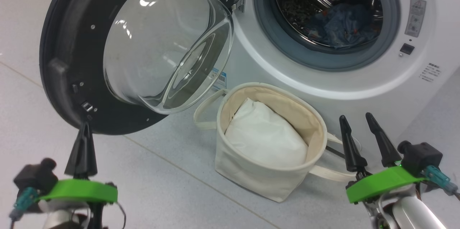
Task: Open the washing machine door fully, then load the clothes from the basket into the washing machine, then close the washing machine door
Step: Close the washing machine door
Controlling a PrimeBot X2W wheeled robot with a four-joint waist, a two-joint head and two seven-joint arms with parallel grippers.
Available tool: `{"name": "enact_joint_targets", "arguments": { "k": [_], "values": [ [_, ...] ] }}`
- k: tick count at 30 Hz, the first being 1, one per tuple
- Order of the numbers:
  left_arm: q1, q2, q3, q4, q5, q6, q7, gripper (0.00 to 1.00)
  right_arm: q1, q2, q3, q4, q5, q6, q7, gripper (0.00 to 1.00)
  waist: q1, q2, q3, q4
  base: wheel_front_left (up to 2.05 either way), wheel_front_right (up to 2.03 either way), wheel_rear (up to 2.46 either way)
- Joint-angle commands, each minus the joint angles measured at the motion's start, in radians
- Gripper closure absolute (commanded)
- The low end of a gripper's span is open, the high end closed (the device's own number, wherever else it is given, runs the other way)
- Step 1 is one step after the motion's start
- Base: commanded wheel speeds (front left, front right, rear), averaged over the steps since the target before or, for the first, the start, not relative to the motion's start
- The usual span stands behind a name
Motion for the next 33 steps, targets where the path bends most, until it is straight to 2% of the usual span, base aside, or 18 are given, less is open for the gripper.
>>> {"name": "enact_joint_targets", "arguments": {
  "k": [1, 4, 8, 11, 15, 21, 23, 30, 33],
  "values": [
    [-0.065, 0.02, 0.008, -0.058, -0.051, -0.006, -0.005, 1.0, -0.003, -0.009, 0.003, -0.035, -0.005, 0.008, -0.012, 0.0, 0.0, 0.0, -0.003, -0.001, 0.0, 0.0, 0.0],
    [-0.129, 0.043, -0.001, -0.096, -0.209, -0.006, 0.001, 1.0, 0.009, -0.009, -0.009, -0.04, -0.008, 0.008, -0.012, 0.0, 0.0, 0.0, -0.011, -0.004, 0.0, 0.0, 0.0],
    [-0.251, 0.104, 0.065, -0.097, -0.412, -0.006, 0.09, 1.0, 0.036, -0.006, -0.024, -0.047, -0.012, 0.008, -0.012, 0.0, 0.0, 0.0, -0.027, -0.016, 0.0, 0.0, 0.0],
    [-0.341, 0.163, 0.124, -0.022, -0.487, 0.009, 0.165, 1.0, 0.053, -0.006, -0.029, -0.053, -0.017, 0.008, -0.012, 0.0, 0.0, 0.0, -0.029, -0.04, 0.0, 0.0, 0.0],
    [-0.455, 0.223, 0.202, 0.152, -0.576, 0.069, 0.26, 1.0, 0.058, -0.017, -0.028, -0.058, -0.02, 0.008, -0.012, 0.0, 0.0, 0.0, -0.024, -0.085, 0.0, 0.0, 0.0],
    [-0.591, 0.317, 0.282, 0.423, -0.664, 0.131, 0.358, 1.0, 0.042, -0.038, -0.017, -0.061, -0.022, 0.008, -0.012, 0.0, 0.0, 0.0, 0.001, -0.151, 0.0, 0.0, 0.0],
    [-0.619, 0.352, 0.29, 0.492, -0.67, 0.139, 0.377, 1.0, 0.034, -0.045, -0.013, -0.063, -0.022, 0.008, -0.012, 0.0, 0.0, 0.0, 0.013, -0.171, 0.0, 0.0, 0.0],
    [-0.672, 0.43, 0.302, 0.652, -0.706, 0.126, 0.494, 1.0, 0.02, -0.063, -0.013, -0.061, -0.023, 0.008, -0.012, 0.0, 0.0, 0.0, 0.035, -0.213, 0.0, 0.0, 0.0],
    [-0.69, 0.451, 0.287, 0.726, -0.726, 0.096, 0.627, 1.0, 0.026, -0.066, -0.022, -0.063, -0.022, 0.008, -0.012, 0.0, 0.0, 0.0, 0.035, -0.214, 0.0, 0.0, 0.0]
  ]
}}
